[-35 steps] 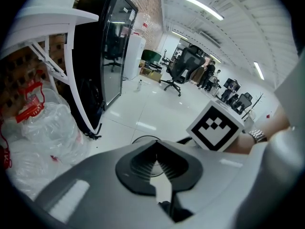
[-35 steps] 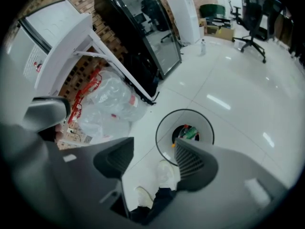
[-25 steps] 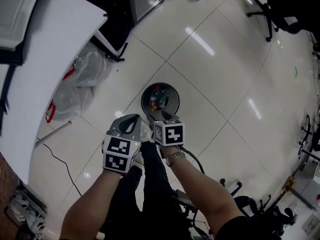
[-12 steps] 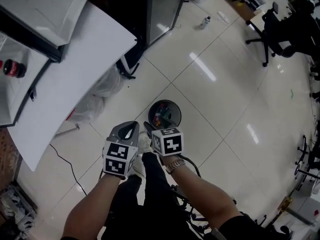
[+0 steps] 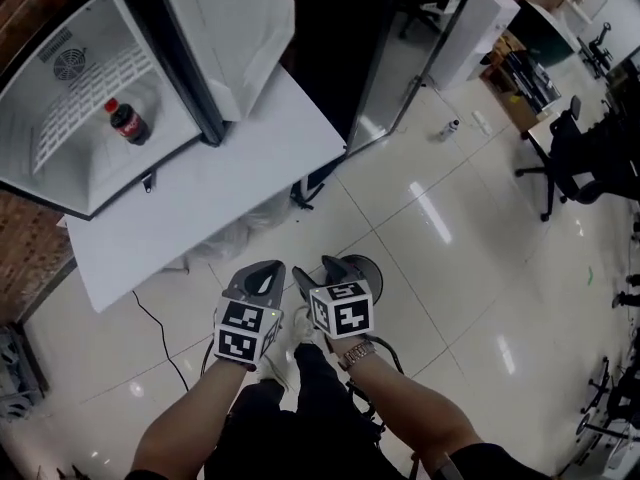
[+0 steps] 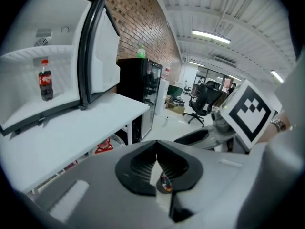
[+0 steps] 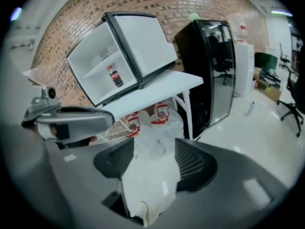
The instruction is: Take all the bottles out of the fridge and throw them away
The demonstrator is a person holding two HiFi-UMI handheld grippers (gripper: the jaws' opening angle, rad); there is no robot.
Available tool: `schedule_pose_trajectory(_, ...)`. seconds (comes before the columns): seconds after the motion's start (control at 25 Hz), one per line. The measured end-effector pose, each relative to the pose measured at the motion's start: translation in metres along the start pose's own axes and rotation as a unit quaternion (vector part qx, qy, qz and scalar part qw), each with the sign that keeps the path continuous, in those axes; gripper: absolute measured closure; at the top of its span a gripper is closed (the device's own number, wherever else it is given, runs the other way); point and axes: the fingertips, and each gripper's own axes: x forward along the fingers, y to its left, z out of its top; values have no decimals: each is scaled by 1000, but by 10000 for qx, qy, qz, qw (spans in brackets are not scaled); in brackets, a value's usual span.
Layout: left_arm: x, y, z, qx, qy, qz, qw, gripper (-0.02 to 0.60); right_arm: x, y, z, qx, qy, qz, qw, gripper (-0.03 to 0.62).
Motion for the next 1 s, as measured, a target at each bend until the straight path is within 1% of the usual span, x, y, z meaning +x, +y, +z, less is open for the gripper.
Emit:
schedule_pose_trajectory(0.2,-42,37,19,-207,-321,576,9976,578,4,57,35,-768,-97,494,9958,326)
schedule_pose_trajectory(0.4,-83,65,36,-372,-651,1099,9911,578,1,106,66,-1385,-252,912,9858,326)
schedule_pose_trajectory(0.6,-129,100,52,-631,-1053,1718,9774,578,1,152,106,-2016,-566,1272,9695,326)
schedule_pose_trajectory(0.76,-161,126,62,-783,-1380,2118,9643,578,2,182,136,-2350,-792,1426,9582,326)
schedule_pose_trajectory(0.88,-181,145,67,-862,-1587,2330,9556,578,6,204,156,-2529,-910,1495,9515,326)
schedule_pose_trajectory(1.0,-195,160,70,-927,-1682,2423,9510,578,14,221,172,-2655,-978,1511,9472,326)
